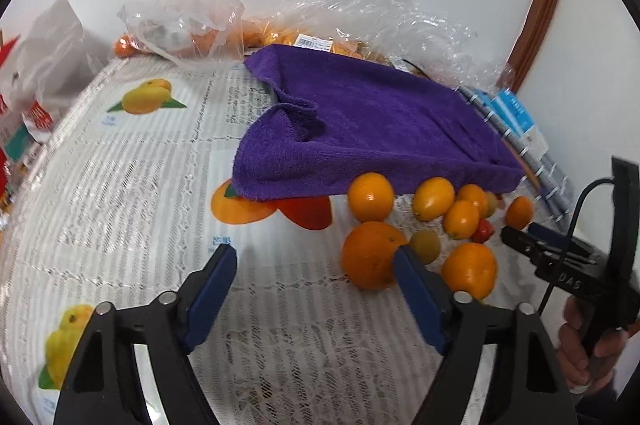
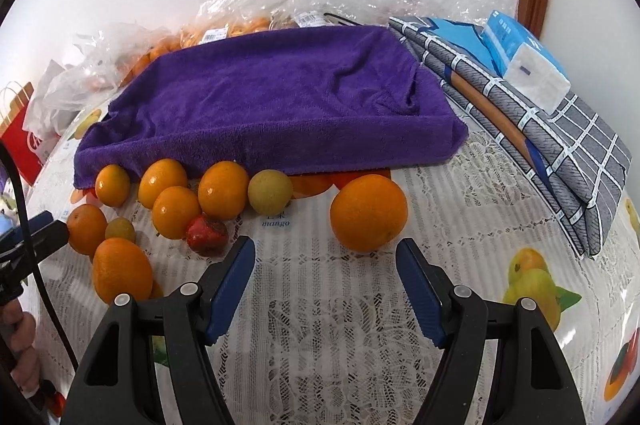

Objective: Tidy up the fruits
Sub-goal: 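Move both grippers down toward the oranges lying before the purple towel, then close the right gripper on a large orange while the left gripper grasps another orange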

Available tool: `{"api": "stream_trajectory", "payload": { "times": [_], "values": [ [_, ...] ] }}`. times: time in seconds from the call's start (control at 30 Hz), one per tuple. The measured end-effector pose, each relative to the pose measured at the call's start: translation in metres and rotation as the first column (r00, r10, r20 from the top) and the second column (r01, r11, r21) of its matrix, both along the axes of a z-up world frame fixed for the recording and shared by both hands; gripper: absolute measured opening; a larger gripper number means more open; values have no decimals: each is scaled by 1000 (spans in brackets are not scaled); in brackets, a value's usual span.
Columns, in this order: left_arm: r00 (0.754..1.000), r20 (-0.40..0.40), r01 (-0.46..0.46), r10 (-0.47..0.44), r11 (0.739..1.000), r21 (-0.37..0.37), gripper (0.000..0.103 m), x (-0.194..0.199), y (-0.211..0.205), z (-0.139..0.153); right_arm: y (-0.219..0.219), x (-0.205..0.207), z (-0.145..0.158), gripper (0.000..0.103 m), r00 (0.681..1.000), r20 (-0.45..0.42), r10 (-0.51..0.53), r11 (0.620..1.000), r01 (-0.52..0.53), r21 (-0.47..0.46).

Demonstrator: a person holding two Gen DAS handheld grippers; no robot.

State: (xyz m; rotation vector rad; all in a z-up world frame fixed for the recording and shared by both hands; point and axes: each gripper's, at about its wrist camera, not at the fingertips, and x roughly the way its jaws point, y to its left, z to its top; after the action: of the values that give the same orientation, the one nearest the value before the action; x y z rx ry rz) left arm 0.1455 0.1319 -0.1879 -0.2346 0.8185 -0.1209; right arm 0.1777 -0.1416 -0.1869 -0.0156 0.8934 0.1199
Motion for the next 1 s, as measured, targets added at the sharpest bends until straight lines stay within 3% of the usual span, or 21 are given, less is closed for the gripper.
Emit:
{"api": "stream_trajectory", "payload": {
  "times": [0.13,0.47,0.6,0.7,0.93,1.0],
  "values": [
    [999,-2,32,-32,998,-61,74,-1,1,-1,0,-3,6,73,999,37,21,999,-20,-30],
    [997,55,56,-55,998,-14,74,-7,-9,5,-13,22,3,66,1000,16,17,997,-16,-69],
    [997,21,71,-70,997,-44,70,0,-7,0,-12,30,-6,44,999,-11,48,996,-49,-78],
    [996,-7,85,-85,994,-64,67,6,-10,-4,-13,30,-8,41,998,-8,66,996,-66,-60],
    [997,-38,72,-73,997,-11,61,21,-33,-9,-12,27,-6,40,992,5,128,992,-128,-21],
    [998,-25,56,-55,997,44,50,20,-40,-10,-12,25,-4,40,990,21,138,990,-138,-10]
  ]
}}
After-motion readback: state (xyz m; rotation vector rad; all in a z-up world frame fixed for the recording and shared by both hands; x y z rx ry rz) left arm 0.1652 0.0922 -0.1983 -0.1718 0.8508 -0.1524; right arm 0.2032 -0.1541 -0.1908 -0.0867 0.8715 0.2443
